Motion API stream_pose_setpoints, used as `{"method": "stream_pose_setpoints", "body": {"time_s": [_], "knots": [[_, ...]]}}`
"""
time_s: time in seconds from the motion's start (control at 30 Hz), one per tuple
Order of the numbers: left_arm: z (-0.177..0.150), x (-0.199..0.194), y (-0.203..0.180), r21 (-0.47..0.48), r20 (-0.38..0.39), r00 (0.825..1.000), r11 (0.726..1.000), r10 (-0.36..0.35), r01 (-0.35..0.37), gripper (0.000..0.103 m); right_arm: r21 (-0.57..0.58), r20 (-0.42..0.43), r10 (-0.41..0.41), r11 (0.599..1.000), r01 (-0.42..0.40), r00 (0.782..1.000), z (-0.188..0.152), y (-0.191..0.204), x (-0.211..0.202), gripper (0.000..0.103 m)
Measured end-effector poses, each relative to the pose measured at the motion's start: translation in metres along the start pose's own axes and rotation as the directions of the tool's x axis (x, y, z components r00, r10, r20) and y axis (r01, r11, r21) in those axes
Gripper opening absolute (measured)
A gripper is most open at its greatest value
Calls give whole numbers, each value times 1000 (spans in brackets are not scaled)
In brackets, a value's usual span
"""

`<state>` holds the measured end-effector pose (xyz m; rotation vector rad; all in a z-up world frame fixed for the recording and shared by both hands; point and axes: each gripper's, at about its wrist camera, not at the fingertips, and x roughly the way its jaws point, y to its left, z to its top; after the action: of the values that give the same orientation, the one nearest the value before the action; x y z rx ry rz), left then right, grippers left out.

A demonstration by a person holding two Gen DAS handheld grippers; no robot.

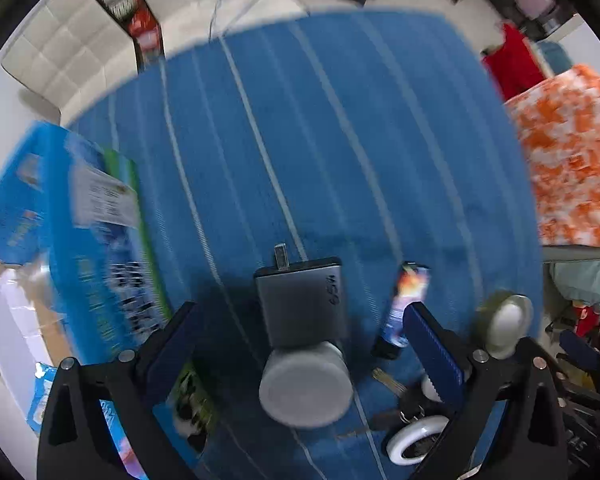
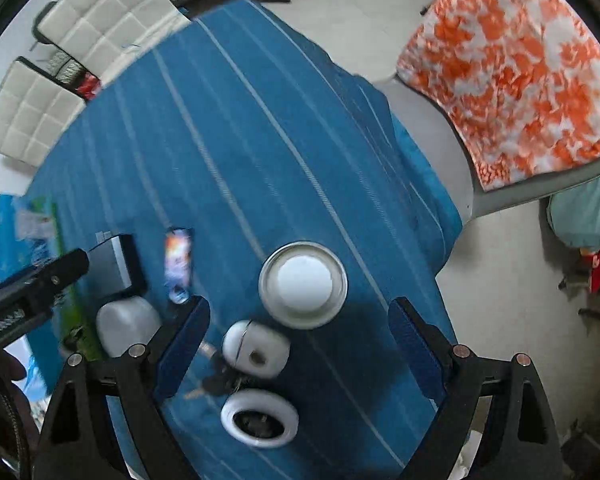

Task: Organize rigid objects
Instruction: 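Grasp the grey PISEN charger with the left gripper while the right gripper grasps the white round lid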

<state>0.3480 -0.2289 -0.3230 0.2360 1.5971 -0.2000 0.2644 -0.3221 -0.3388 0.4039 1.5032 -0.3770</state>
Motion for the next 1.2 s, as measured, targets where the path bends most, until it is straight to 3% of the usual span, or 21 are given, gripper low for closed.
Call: {"method": "stream_pose_setpoints", "body": {"time_s": [0.2,0.43,0.73,0.93,1.1,1.2], "knots": [[4,36,-1,-7,-76,997,1000,15,-15,102,22,-73,-12,1000,14,997,13,0,40,93],[0,52,-8,-7,-100,995,1000,2,-3,102,48,-116,-2,999,7,993,17,-3,62,93],[5,52,-8,5,-77,997,1000,-12,12,80,70,-131,-5,997,15,991,20,-13,70,90],[9,41,-14,11,-58,998,1000,-10,11,58,70,-139,-25,997,35,990,19,-15,75,77],[4,37,-14,9,-43,999,1000,-13,13,57,59,-120,-61,996,68,991,17,-10,73,68],[-2,34,-14,9,-37,999,1000,-8,8,57,51,-107,-65,996,71,992,16,-10,70,68]]}}
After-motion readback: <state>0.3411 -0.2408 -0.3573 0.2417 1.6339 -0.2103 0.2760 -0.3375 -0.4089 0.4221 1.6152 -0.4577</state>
